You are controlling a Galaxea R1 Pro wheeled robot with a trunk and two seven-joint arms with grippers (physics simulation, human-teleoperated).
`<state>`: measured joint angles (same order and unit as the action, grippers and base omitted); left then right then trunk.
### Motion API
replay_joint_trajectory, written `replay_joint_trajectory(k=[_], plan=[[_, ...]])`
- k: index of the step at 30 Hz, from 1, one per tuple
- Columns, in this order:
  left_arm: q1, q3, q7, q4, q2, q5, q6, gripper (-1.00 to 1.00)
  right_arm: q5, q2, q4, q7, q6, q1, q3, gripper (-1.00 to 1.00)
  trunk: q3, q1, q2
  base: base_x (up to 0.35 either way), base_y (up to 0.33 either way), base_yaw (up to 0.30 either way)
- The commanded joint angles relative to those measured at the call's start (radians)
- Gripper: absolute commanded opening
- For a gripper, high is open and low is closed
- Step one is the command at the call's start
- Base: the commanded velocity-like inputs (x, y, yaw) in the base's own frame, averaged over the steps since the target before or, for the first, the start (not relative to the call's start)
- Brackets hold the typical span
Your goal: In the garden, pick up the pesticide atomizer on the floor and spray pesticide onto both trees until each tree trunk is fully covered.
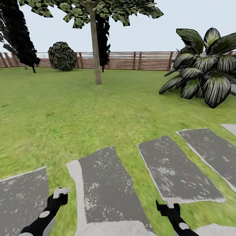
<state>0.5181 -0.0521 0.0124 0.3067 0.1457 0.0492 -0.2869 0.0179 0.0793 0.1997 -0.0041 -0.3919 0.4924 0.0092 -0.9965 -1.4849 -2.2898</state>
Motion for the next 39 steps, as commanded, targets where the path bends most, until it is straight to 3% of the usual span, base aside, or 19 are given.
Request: replay_joint_trajectory(k=[1, 28, 39], plan=[[0.0, 0.0, 0.0, 0.0, 0.0, 0.0, 0.0, -1.0, 0.0, 0.0, 0.0, 0.0, 0.0, 0.0, 0.0, 1.0, 0.0, 0.0, 0.0, 0.336, 0.0, 0.0], [0.0, 0.0, -0.001, 0.0, 0.002, 0.0, 0.0, -1.0, -0.004, -0.007, -0.002, 0.002, 0.004, -0.002, -0.003, 1.0, -0.001, 0.0, 0.0, 0.336, 0.0, 0.003], [0.0, 0.0, -0.001, 0.0, 0.002, 0.0, -0.001, -1.0, -0.003, -0.007, -0.003, -0.001, 0.004, -0.002, -0.002, 1.0, -0.012, 0.0, 0.0, 0.336, 0.0, 0.18]])
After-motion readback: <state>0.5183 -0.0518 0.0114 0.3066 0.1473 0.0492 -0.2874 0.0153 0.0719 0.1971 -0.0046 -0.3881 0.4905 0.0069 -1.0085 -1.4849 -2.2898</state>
